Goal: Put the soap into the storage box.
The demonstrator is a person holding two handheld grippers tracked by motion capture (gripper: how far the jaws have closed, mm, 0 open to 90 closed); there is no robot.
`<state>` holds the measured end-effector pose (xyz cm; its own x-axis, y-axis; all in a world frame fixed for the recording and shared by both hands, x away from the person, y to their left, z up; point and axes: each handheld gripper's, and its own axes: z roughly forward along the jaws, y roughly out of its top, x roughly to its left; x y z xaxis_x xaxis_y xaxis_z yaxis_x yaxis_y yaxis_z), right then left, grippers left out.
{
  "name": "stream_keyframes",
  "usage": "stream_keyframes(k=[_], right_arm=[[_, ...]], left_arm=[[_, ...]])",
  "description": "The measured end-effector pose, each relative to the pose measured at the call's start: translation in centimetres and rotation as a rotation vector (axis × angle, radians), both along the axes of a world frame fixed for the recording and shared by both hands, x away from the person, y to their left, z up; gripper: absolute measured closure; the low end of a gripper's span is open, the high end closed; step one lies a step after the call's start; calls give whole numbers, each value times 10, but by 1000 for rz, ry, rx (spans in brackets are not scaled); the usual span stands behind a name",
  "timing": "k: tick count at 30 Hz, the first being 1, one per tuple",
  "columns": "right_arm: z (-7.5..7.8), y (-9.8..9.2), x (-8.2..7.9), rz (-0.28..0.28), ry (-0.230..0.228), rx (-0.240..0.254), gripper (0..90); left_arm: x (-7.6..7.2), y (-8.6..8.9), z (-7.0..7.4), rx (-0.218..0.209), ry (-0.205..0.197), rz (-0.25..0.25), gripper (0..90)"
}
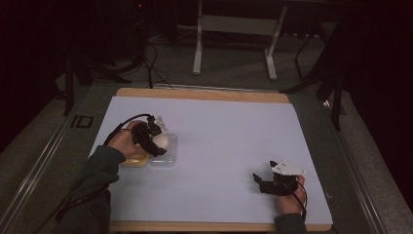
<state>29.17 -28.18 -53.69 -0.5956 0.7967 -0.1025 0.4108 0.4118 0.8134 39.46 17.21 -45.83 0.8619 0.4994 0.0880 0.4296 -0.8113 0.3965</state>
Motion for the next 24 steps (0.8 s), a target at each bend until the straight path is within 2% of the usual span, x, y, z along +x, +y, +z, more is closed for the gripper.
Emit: stream_keyframes(k=[24], right_arm=[[0,0,0,-1,0,-2,167]], left_arm=[[-4,28,-3,16,1,55,253]])
